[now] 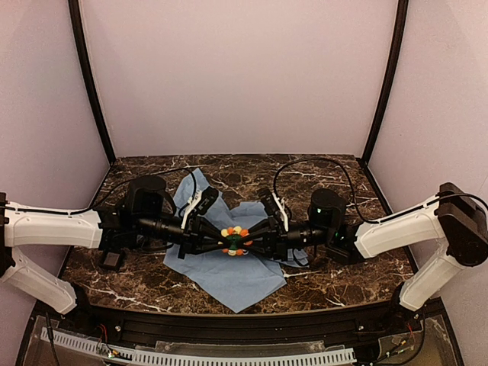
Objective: Remove the brooch from the garment
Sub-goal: Close the brooch securely.
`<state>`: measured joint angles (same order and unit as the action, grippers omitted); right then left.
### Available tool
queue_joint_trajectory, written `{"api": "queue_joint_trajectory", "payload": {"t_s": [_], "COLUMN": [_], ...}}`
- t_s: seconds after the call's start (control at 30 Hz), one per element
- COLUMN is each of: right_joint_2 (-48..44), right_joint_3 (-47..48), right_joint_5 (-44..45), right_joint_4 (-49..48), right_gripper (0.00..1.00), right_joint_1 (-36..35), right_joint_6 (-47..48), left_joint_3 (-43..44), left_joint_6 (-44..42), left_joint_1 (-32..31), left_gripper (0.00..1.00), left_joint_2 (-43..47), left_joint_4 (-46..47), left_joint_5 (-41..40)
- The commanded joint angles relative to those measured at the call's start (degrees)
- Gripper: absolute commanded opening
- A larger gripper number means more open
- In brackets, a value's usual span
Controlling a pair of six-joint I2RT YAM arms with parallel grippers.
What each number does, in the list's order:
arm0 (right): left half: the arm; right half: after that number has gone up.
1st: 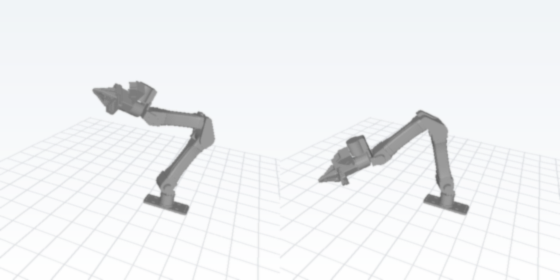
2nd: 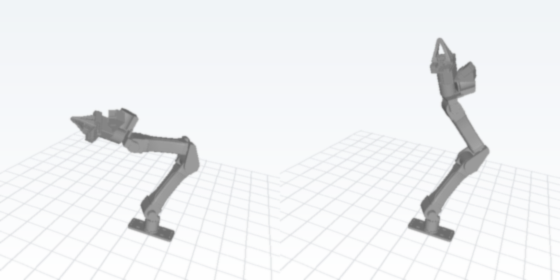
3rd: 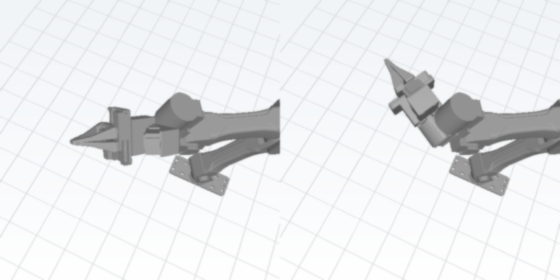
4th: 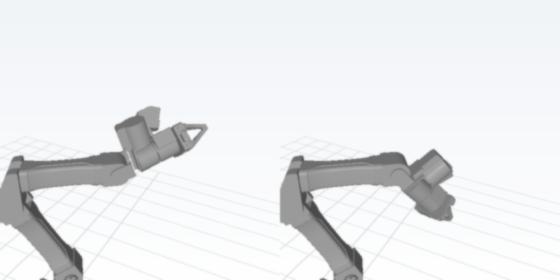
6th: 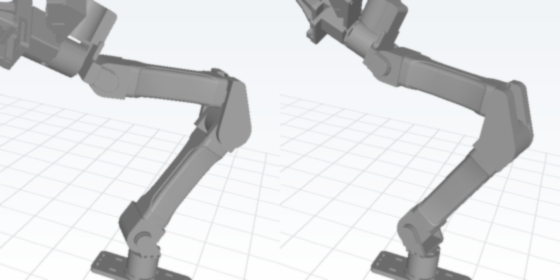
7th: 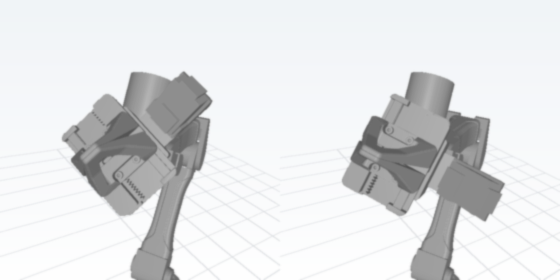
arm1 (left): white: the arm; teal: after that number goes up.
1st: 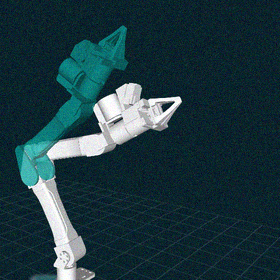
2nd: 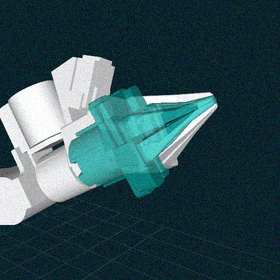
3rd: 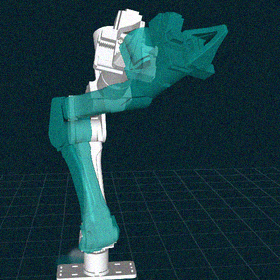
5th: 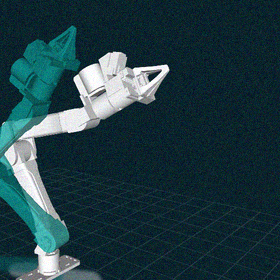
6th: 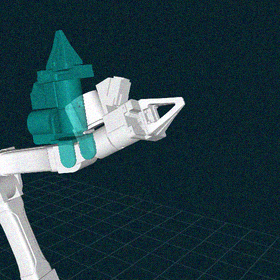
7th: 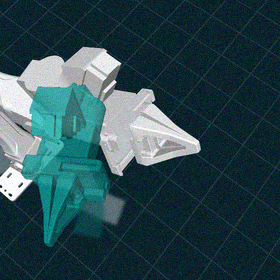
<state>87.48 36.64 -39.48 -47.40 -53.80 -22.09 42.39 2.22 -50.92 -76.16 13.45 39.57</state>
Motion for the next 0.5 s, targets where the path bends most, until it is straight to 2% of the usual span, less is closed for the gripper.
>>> {"api": "queue_joint_trajectory", "payload": {"t_s": [0.0, 0.47], "right_joint_2": [-1.4, 0.3], "right_joint_3": [-1.7, -0.9], "right_joint_5": [3.4, -1.7], "right_joint_4": [-2.1, -3.2], "right_gripper": [0.17, 0.18], "right_joint_1": [2.0, 1.6], "right_joint_6": [-1.5, 0.0], "left_joint_3": [-0.4, -0.3], "left_joint_6": [-0.4, -0.2], "left_joint_1": [-0.5, -0.6], "left_gripper": [0.01, 0.01], "left_joint_2": [1.8, 1.8], "left_joint_4": [-0.7, -0.7], "left_joint_5": [2.5, 1.9]}}
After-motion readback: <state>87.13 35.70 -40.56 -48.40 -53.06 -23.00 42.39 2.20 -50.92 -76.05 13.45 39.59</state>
